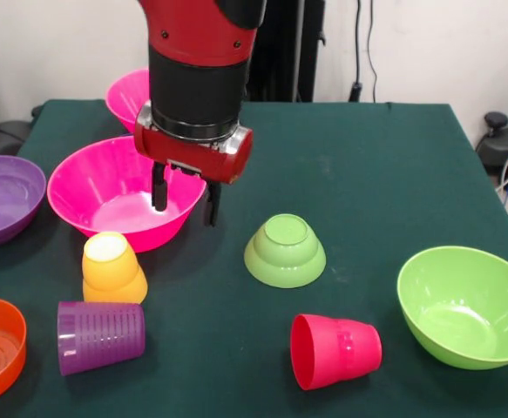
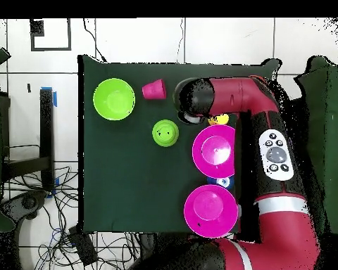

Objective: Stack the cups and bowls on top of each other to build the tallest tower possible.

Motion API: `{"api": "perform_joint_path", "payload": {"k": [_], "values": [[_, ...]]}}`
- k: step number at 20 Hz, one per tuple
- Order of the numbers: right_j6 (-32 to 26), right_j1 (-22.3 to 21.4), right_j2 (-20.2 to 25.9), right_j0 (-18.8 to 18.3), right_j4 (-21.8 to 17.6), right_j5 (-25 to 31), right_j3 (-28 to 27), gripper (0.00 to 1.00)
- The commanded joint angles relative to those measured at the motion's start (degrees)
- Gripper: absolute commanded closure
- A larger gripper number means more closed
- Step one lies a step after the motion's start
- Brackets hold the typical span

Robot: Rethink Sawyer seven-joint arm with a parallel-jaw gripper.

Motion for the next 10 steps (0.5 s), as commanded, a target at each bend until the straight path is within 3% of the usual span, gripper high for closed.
{"api": "perform_joint_path", "payload": {"k": [1, 4, 10], "values": [[-19.1, 3.1, 6.8, 1.8, 0.4, 16.8, -15.1, 0.0], [-18.8, 3.1, 6.6, 3.4, -1.4, 17.8, -16.2, 0.0], [-18.8, 4.0, 8.4, 4.6, -1.0, 17.8, -18.0, 0.0]]}}
